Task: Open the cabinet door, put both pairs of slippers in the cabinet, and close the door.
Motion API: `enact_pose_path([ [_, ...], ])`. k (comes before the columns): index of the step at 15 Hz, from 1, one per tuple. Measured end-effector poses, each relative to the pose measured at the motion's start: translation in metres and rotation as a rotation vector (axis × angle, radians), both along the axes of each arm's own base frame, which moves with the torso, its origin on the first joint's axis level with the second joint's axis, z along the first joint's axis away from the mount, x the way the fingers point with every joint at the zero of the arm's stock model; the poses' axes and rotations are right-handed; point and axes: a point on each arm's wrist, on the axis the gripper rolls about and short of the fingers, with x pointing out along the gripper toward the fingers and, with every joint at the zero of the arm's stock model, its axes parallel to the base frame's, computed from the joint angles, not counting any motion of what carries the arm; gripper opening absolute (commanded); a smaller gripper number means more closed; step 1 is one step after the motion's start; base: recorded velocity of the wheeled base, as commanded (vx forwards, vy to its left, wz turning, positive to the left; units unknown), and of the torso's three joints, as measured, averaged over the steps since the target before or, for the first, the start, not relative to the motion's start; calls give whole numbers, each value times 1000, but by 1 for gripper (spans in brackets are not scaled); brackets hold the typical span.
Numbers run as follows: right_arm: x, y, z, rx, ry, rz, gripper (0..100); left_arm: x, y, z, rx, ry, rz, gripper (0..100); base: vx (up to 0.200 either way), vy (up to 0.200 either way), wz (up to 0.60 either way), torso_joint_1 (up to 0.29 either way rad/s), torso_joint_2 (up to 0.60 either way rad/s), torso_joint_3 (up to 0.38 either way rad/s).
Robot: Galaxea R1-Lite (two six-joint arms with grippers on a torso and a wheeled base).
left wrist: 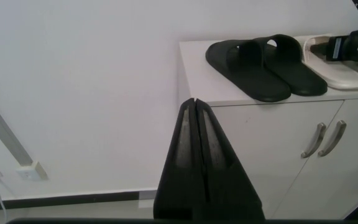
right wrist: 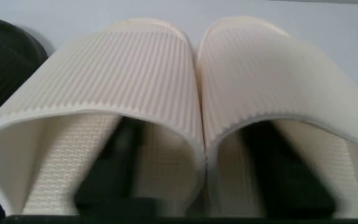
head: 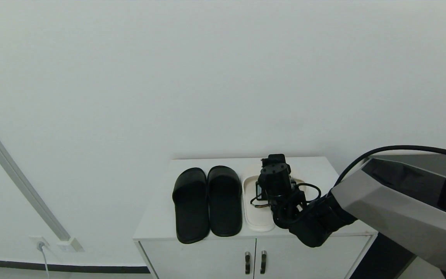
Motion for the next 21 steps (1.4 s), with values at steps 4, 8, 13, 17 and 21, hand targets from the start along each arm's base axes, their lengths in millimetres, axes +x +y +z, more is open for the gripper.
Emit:
enact_pose_path([
  [4,-3,-3,3,-6,4,0,0,0,0,0,-2,0,0,0,0,0,0,0,0,0],
  [8,-21,-15,32,-24,-20,37,0,0,0,0,-1,0,0,0,0,0,0,0,0,0],
  [13,-88,-55,72,-70,11,357,0,0,0,0,-4,0,2,0,0,0,0,0,0,0],
  [17,-143,-89,92,-49,25,711,0,0,0,0,-4,0,2,0,0,0,0,0,0,0],
  [21,-172,-108,114,1,43,911,0,0,0,0,-4,0,2,0,0,0,0,0,0,0],
])
